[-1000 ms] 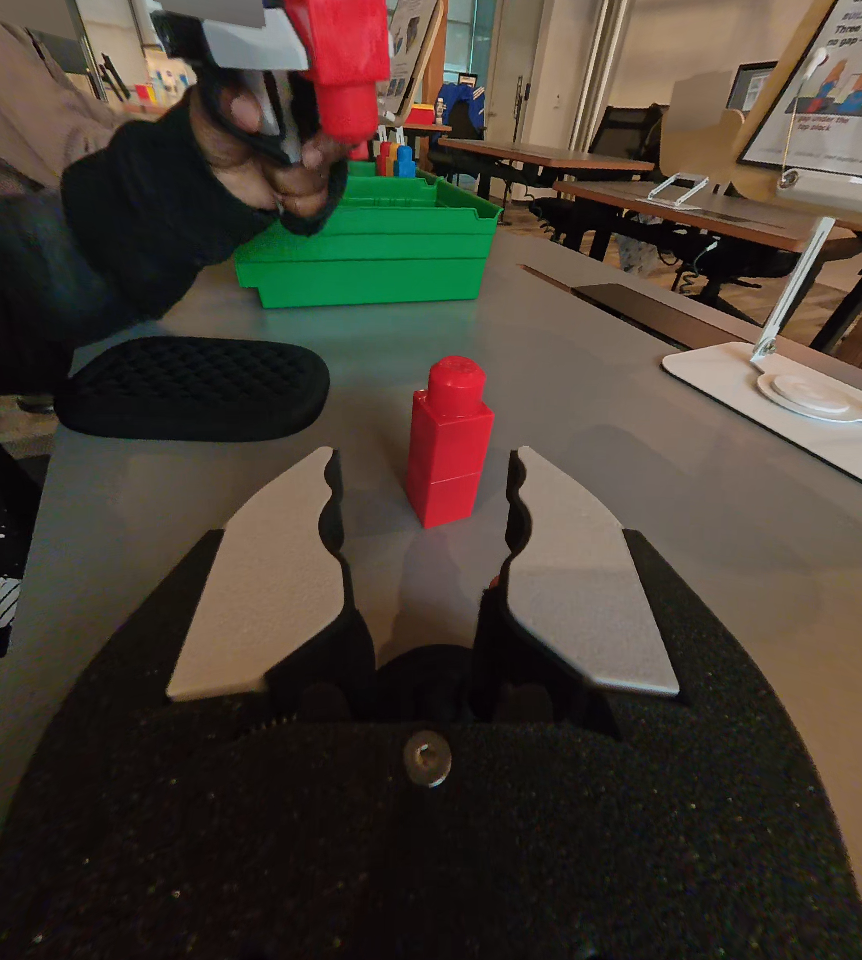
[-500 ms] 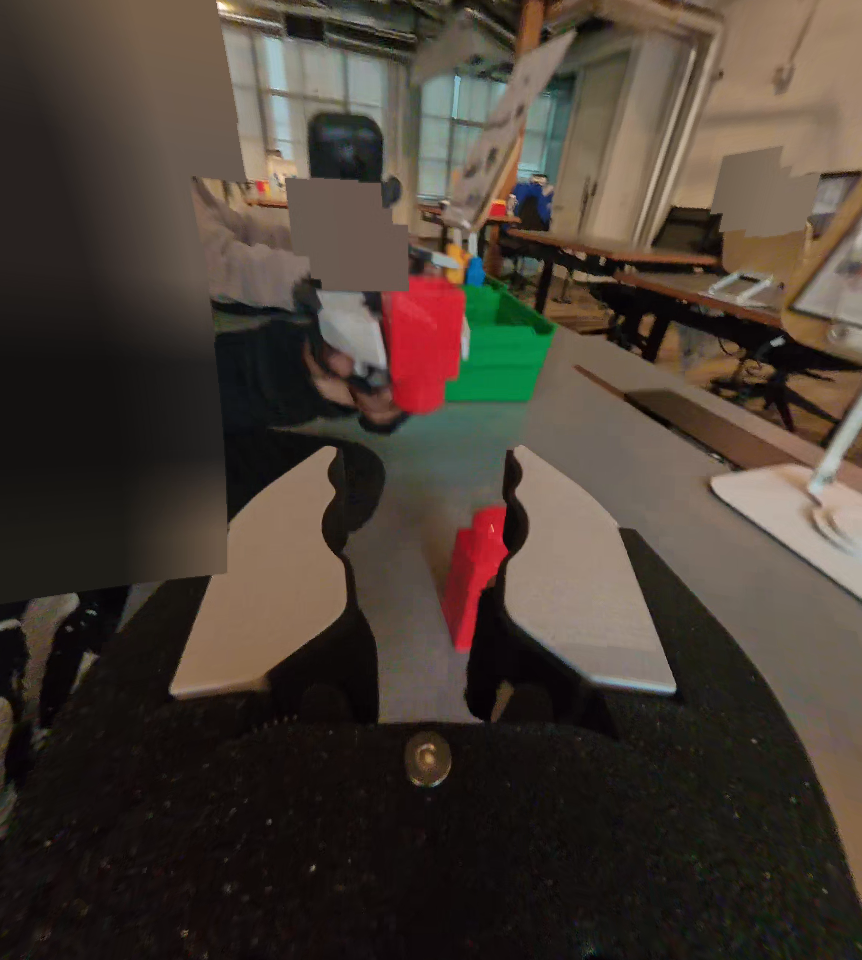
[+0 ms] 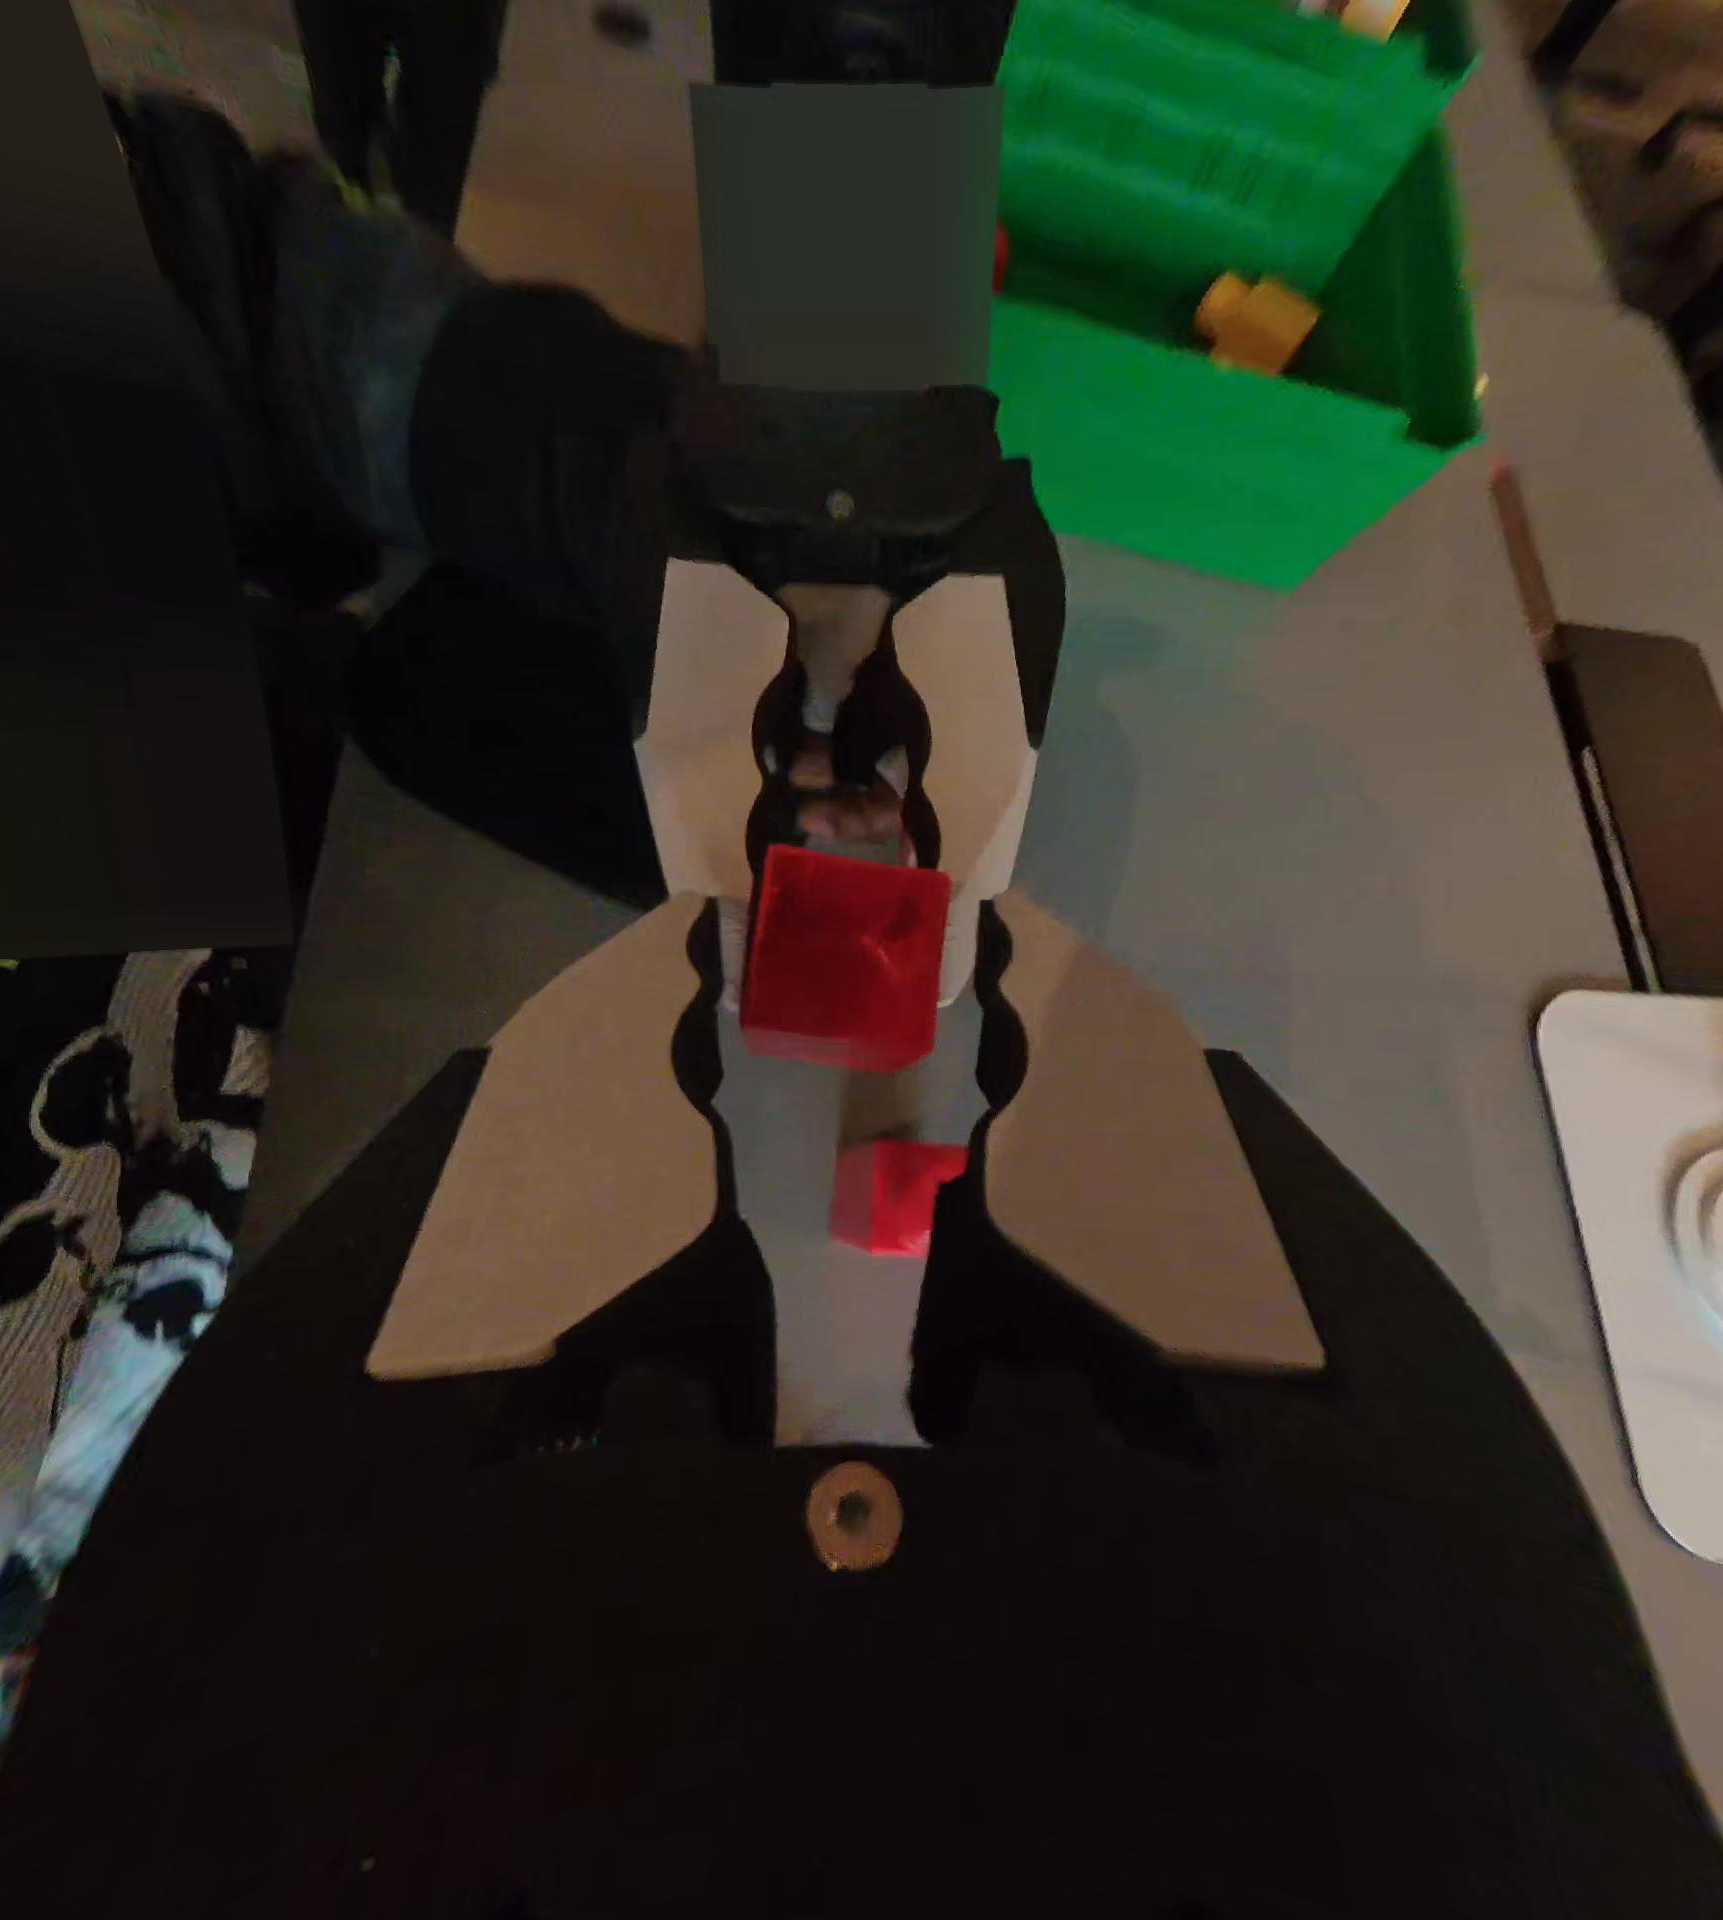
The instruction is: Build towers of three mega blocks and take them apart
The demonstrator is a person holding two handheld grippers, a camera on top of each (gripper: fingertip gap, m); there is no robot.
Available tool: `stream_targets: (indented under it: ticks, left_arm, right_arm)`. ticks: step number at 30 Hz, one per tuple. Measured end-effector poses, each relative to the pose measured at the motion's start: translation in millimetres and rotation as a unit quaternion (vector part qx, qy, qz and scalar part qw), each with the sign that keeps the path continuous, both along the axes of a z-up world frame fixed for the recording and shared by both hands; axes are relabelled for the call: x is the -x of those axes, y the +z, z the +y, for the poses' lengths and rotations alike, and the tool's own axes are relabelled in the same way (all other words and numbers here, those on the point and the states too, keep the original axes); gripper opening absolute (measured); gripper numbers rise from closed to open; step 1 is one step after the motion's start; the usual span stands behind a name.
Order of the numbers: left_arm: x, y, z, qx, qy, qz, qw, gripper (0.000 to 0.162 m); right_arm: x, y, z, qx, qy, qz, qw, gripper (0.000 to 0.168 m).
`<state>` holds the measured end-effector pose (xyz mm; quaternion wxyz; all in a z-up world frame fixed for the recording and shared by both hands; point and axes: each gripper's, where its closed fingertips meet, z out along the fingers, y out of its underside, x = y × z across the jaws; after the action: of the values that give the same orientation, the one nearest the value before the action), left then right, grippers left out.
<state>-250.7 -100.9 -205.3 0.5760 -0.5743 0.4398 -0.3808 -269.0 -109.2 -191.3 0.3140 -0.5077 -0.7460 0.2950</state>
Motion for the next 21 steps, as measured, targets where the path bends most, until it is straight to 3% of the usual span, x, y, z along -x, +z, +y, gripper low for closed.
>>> stream_targets:
  ticks: [3, 6, 8, 11, 15, 21]
  left_arm:
    - [2, -2, 2, -0.001, 0.008, 0.007, 1.0, 0.035]
    - [4, 2, 2, -0.006, 0.009, -0.008, 1.0, 0.035]
    - [8, 9, 3, -0.003, 0.012, -0.035, 0.999, 0.037]
    - [14, 17, 5, 0.015, 0.012, -0.076, 0.997, 0.053]
    - [16, 21, 8, 0.035, 0.012, -0.125, 0.991, 0.065]
    - [10, 23, 6, 0.044, 0.001, -0.152, 0.987, 0.064]
  right_arm:
    - [0, -7, 3, -0.032, 0.003, -0.054, 0.998, 0.036]
    - [3, -2, 3, -0.025, 0.007, -0.029, 0.999, 0.035]
    - [5, 5, 5, -0.012, 0.005, 0.018, 1.0, 0.035]
    - [6, 22, 6, 0.026, 0.005, 0.118, 0.993, 0.034]
    - [4, 45, 8, 0.091, -0.007, 0.264, 0.96, 0.034]
    - [7, 49, 9, 0.155, -0.037, 0.373, 0.914, 0.034]
